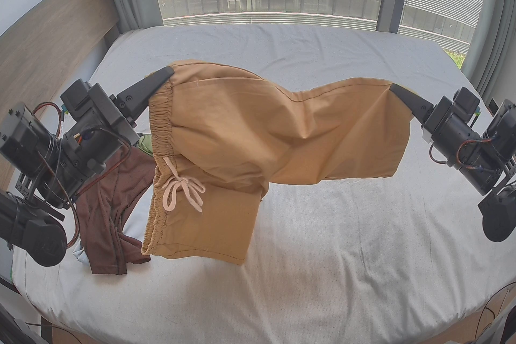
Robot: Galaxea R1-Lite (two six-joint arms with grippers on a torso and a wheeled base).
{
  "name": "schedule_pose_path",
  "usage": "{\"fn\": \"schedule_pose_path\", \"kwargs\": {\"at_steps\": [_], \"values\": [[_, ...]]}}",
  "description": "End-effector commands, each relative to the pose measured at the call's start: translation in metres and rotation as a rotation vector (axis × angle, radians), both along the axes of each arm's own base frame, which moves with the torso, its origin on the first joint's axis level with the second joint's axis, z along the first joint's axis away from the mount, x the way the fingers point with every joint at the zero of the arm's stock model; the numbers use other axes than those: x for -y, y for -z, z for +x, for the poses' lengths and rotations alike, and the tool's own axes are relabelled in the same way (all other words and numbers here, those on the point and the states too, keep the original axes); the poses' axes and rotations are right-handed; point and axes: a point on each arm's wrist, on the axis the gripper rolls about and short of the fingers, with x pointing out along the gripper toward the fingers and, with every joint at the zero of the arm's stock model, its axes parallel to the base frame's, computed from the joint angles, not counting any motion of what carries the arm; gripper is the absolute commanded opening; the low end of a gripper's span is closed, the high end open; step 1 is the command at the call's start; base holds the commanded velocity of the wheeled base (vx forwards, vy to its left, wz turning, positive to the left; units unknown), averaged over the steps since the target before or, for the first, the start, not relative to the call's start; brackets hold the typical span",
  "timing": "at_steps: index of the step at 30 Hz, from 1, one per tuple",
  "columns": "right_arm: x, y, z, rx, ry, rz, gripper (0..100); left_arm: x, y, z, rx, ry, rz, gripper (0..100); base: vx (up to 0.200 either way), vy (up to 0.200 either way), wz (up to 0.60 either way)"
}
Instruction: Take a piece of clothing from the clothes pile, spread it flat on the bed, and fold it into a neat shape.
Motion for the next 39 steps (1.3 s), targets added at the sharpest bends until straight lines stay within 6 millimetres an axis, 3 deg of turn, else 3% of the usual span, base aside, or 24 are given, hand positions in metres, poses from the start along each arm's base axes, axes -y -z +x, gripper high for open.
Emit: {"fn": "schedule_pose_path", "kwargs": {"at_steps": [1, 11, 19, 33, 39], "values": [[0.011, -0.013, -0.004, 0.043, 0.026, 0.008, 0, -0.010, 0.001, 0.003, -0.002, -0.038, 0.001, 0, 0.000, 0.000, 0.00], [0.037, -0.018, 0.001, 0.046, 0.080, -0.007, 0, -0.026, 0.017, 0.023, -0.055, -0.112, 0.018, 0, 0.000, 0.000, 0.00], [0.040, -0.023, 0.000, 0.060, 0.088, -0.006, 0, -0.026, 0.019, 0.024, -0.063, -0.111, 0.020, 0, 0.000, 0.000, 0.00], [0.039, -0.053, -0.027, 0.113, 0.070, 0.004, 0, -0.022, 0.051, 0.044, -0.119, -0.137, 0.096, 0, 0.000, 0.000, 0.00], [0.031, -0.064, -0.042, 0.127, 0.026, 0.008, 0, -0.022, 0.050, 0.044, -0.116, -0.137, 0.095, 0, 0.000, 0.000, 0.00]]}}
